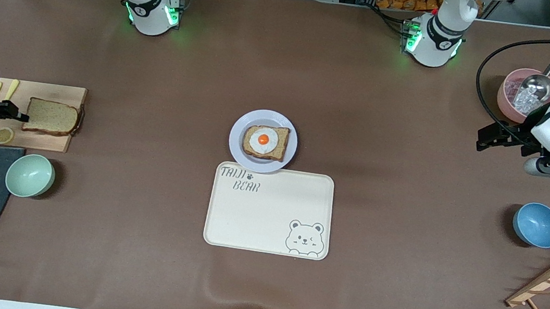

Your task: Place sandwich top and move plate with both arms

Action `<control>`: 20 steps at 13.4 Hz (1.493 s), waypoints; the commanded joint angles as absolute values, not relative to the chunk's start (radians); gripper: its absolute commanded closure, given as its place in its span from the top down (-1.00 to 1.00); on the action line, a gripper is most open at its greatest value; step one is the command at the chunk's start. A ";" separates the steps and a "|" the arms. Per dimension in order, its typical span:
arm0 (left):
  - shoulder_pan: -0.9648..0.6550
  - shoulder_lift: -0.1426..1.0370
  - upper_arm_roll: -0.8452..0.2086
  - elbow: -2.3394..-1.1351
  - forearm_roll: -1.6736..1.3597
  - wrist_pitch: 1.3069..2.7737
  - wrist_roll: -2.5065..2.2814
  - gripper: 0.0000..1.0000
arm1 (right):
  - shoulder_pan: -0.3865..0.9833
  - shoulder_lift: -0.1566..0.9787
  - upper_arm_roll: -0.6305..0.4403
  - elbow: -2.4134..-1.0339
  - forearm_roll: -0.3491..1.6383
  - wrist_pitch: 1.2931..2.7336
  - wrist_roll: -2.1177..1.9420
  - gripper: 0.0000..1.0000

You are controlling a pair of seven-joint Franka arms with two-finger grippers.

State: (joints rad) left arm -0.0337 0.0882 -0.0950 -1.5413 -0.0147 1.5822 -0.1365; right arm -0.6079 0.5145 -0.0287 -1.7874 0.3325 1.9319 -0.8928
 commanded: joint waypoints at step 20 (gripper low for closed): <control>-0.026 0.091 -0.097 -1.526 -0.038 1.555 -0.118 1.00 | -0.224 0.519 -0.023 -1.747 0.702 1.692 -0.647 -1.00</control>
State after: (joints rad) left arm -0.0329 0.0882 -0.0971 -1.5411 -0.0147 1.5718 -0.1365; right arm -0.2677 0.5215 -0.0151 -1.7279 0.6531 1.6958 -0.6668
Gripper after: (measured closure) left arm 0.000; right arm 0.960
